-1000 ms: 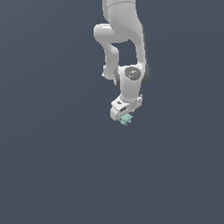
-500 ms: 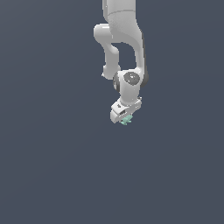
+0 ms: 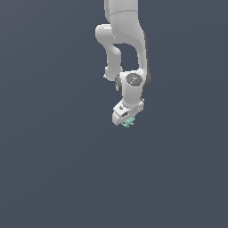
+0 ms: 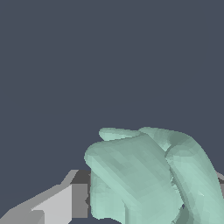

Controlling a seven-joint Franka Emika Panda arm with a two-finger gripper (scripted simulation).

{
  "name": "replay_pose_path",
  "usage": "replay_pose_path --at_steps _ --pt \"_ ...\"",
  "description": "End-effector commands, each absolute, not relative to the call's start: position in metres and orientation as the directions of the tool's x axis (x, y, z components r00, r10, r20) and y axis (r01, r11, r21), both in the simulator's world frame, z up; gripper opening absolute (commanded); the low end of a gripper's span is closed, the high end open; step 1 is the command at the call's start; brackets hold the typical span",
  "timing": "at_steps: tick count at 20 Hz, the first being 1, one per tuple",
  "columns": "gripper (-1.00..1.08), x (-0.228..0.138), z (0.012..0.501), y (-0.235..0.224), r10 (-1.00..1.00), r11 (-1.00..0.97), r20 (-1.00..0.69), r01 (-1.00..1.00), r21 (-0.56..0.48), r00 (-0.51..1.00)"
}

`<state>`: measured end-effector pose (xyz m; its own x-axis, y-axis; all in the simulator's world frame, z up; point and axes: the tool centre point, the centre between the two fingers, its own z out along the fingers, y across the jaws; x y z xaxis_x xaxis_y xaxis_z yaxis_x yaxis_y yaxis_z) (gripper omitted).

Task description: Pick up the object and move it to a goal position.

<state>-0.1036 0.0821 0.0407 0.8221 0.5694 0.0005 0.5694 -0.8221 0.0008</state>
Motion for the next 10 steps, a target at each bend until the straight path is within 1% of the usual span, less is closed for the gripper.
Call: replay_pose_path --at_steps 1,5,10 --pt "-1.00 -0.103 0.042 0.082 0.570 -0.822 0.001 0.570 0.001 0.822" --pt "-1.00 -0.101 0.050 0.084 0.570 -0.822 0.001 0.570 0.001 0.822" --pt "-1.00 -0.096 0.072 0.089 0.570 -0.822 0.001 0.570 0.001 0.822"
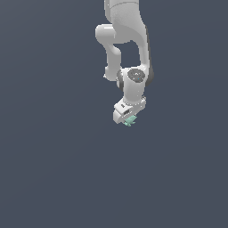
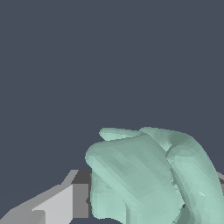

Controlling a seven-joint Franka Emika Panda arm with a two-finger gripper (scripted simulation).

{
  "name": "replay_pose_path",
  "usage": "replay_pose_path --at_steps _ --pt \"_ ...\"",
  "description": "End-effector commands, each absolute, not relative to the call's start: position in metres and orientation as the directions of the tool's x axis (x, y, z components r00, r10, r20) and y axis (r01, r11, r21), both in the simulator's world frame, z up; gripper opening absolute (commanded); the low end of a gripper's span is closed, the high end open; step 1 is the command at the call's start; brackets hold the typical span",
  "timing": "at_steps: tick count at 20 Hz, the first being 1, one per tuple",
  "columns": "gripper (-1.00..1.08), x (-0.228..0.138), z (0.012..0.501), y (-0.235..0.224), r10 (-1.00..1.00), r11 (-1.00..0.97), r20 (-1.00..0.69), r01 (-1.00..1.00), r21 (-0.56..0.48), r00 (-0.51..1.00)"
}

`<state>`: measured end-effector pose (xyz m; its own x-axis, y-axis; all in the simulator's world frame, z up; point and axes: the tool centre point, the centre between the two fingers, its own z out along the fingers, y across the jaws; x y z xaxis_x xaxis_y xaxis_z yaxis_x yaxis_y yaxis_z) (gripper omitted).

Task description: Pick up the object and move it to a goal position.

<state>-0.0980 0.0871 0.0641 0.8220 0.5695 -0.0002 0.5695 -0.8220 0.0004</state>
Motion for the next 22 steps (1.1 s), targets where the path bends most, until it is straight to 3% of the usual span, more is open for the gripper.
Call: replay_pose_path --at_steps 1,22 --pt "-1.00 -0.095 0.078 0.090 0.570 -0.822 0.001 0.570 0.001 0.822" --pt "-1.00 -0.045 0.267 0.132 0.571 -0.821 0.001 0.571 -0.001 0.821"
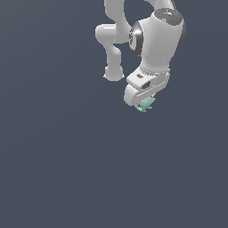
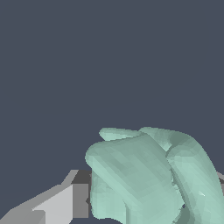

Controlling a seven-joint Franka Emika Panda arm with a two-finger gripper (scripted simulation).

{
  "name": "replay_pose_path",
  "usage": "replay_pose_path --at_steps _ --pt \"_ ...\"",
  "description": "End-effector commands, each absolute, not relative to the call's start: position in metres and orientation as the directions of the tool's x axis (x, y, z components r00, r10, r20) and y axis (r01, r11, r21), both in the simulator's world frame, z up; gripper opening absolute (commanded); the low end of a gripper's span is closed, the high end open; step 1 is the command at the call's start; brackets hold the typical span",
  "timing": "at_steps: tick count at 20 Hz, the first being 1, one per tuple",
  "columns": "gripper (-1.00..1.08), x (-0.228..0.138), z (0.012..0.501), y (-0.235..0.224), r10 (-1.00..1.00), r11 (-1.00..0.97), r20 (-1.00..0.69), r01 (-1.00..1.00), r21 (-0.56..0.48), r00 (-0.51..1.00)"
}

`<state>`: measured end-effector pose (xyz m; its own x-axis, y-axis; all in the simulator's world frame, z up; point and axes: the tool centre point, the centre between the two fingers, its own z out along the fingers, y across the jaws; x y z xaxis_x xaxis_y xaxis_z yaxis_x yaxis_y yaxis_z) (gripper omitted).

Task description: Pick up the object and move it to a goal position.

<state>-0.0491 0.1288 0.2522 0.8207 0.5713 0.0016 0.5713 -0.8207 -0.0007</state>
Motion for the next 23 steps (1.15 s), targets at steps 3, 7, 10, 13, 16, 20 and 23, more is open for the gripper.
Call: replay_pose_path --at_steps 3,7,10,13,16,20,23 --pt "-1.00 -0.037 0.295 0.138 0.571 -0.821 0.001 0.571 -0.001 0.821" --pt "-1.00 -0.028 0.324 0.144 0.571 -0.821 0.000 0.571 -0.001 0.821" --pt "-1.00 -0.022 0.341 0.148 0.570 -0.821 0.000 0.570 0.000 0.821" --pt "-1.00 -0.018 0.354 0.151 0.570 -0.821 0.000 0.570 0.000 0.821" --pt "-1.00 -0.015 0.362 0.153 0.570 -0.821 0.000 0.570 0.000 0.821" --pt "-1.00 -0.012 0.369 0.154 0.570 -0.822 0.000 0.570 0.000 0.822" --pt "-1.00 -0.011 0.370 0.155 0.570 -0.822 0.000 0.570 0.000 0.822"
